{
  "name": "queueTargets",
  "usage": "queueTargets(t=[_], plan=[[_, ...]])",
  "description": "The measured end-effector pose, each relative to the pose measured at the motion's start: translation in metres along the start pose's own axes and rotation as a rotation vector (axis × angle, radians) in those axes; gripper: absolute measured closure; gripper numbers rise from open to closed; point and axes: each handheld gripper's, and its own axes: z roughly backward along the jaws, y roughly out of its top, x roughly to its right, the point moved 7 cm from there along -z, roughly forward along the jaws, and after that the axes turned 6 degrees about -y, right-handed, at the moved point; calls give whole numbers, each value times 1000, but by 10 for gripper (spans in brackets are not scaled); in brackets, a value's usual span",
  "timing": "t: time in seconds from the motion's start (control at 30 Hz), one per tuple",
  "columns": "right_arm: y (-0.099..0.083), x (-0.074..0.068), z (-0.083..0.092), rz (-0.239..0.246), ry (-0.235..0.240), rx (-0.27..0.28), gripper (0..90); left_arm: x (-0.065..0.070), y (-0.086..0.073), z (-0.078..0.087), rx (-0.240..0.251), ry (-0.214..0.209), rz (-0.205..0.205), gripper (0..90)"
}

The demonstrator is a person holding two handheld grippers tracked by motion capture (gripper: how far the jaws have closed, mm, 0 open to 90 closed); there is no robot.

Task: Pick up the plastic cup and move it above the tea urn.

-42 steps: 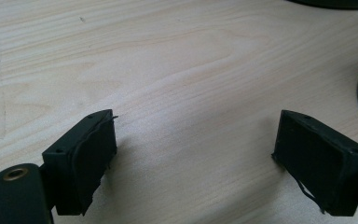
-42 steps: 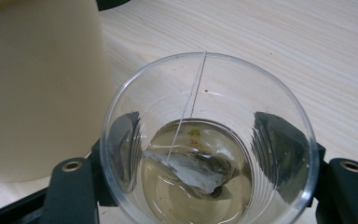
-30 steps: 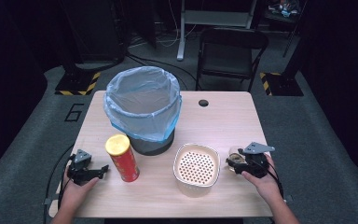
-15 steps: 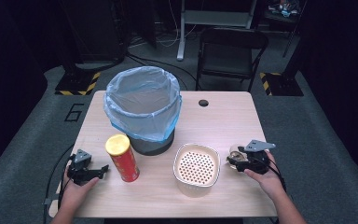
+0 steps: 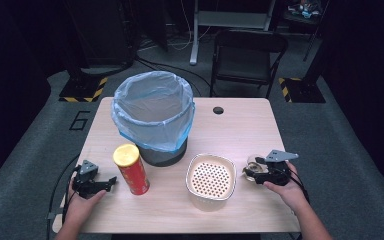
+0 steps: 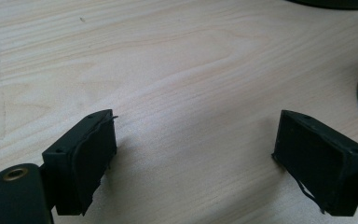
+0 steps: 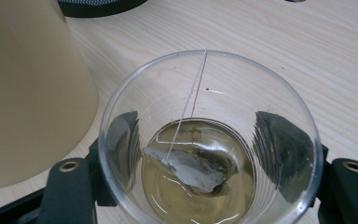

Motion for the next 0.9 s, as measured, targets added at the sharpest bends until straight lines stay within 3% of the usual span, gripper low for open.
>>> queueTargets(t=[0.47, 0.63, 0.9], plan=[[3, 3, -1, 6, 24, 1, 344, 1, -1, 1, -9, -4, 1, 126], [14, 5, 4, 21, 18, 25, 346, 1, -1, 1, -9, -4, 1, 126], [44, 0, 17, 124, 11, 62, 347, 1, -1, 1, -9, -4, 1, 126]])
